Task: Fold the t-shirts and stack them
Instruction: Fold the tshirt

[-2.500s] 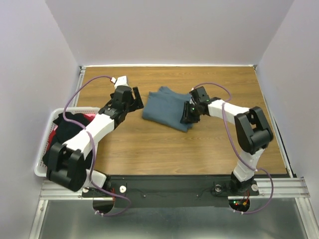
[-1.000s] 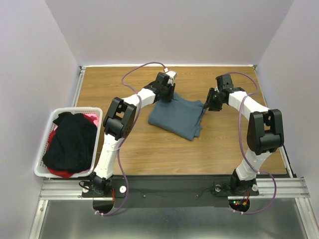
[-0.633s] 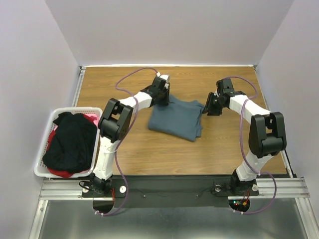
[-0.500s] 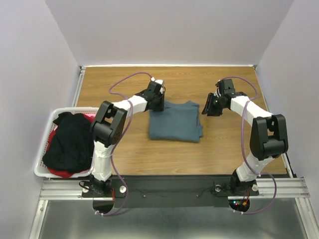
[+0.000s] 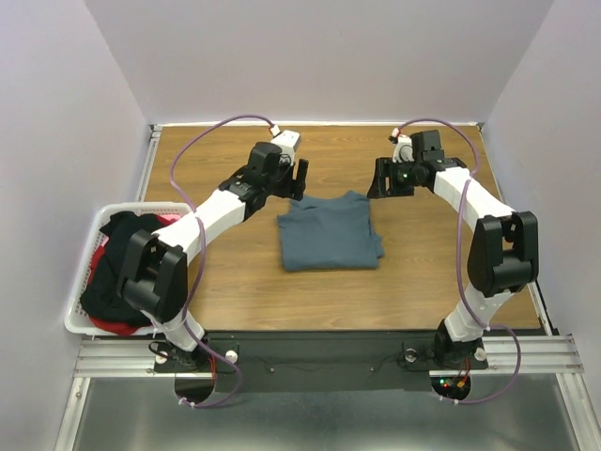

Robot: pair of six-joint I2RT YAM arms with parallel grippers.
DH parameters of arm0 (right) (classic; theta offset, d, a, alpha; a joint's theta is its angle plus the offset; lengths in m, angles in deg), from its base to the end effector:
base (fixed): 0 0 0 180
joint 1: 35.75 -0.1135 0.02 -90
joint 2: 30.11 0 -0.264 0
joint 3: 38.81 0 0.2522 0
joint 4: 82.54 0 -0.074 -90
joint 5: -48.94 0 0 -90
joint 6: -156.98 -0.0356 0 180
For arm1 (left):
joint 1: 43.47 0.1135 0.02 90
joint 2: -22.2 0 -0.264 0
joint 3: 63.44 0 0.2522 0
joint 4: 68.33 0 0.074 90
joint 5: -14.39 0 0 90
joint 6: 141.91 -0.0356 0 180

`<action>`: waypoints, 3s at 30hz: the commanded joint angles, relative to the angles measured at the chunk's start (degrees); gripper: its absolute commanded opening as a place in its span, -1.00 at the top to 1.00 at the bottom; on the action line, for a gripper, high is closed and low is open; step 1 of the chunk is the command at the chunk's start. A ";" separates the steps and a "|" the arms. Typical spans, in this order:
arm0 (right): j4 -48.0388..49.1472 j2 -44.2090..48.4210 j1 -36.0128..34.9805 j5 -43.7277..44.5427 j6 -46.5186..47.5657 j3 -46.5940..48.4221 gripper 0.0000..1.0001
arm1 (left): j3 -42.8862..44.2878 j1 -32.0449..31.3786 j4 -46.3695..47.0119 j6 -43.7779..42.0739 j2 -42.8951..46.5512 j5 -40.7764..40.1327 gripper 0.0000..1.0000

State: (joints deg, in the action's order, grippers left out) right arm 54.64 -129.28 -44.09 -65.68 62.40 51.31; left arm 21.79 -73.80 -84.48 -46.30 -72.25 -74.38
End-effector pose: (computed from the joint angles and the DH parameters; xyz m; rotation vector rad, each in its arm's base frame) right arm 0.3707 0.0693 0.2508 -0.2659 2.4506 0.6286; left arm 0.3349 -0.1968 0.2893 0.4499 1.9885 -0.4187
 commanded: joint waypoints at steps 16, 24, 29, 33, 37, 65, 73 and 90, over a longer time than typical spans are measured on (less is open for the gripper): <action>-0.91 -13.23 -1.42 -11.50 15.83 9.86 -0.33 | -9.41 8.27 3.71 -17.56 -2.49 17.48 -0.68; -1.62 -16.75 -2.47 -14.22 16.71 11.53 -0.16 | -7.39 8.18 1.25 -19.05 -8.64 20.39 -0.43; -2.23 -17.81 -2.65 -14.84 17.06 11.36 0.01 | -5.46 8.35 0.02 -19.41 -10.57 20.21 -0.35; -2.49 -17.63 -2.65 -14.93 17.06 10.92 0.20 | -5.28 8.27 -0.59 -19.67 -11.01 21.09 -0.23; -2.58 -17.46 -2.56 -14.93 17.24 10.57 0.35 | -5.11 8.27 -0.25 -19.84 -11.19 23.28 -0.22; -2.85 1.61 -2.65 -10.98 10.82 3.19 0.99 | -8.53 5.11 0.55 -19.76 9.36 22.59 1.00; -2.76 3.64 -2.65 -9.92 9.59 2.48 0.99 | -6.78 4.31 0.99 -20.81 10.70 21.01 1.00; 2.16 -6.46 -2.47 -1.22 6.43 4.06 0.99 | 2.28 4.92 5.91 -21.08 -9.25 17.40 1.00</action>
State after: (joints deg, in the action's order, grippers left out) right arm 53.68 -133.70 -46.34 -69.55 69.89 53.87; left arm 21.61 -69.58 -81.94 -67.50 -80.23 -55.58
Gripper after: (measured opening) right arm 0.055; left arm 0.044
